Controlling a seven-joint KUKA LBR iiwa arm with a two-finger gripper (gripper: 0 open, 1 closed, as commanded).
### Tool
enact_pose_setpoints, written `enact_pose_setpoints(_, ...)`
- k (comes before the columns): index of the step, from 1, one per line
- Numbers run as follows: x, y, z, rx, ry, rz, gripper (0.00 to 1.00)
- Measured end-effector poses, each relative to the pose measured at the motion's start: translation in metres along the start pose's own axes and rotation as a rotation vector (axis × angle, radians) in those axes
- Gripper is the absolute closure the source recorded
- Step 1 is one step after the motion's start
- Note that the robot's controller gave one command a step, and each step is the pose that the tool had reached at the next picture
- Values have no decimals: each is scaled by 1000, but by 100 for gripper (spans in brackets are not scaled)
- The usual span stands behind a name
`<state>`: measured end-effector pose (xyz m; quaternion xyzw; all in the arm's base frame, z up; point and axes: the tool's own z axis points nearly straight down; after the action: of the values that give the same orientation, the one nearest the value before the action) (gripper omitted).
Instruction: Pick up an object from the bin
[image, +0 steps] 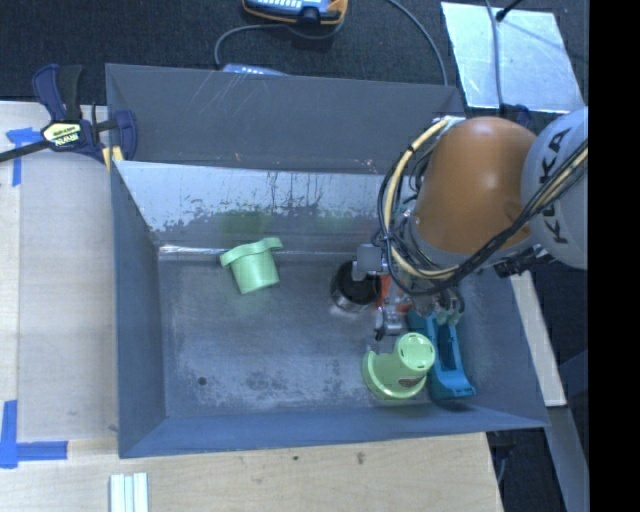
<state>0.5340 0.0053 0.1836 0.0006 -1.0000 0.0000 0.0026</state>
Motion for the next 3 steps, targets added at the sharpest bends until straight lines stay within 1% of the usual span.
enact_pose_setpoints(1,-2,0,-4,0,-9,0,0)
enact_pose_setpoints(2,-38,-25,8,-2,-9,97,0)
enact_pose_setpoints(3,-70,-59,23,1,-11,69,0)
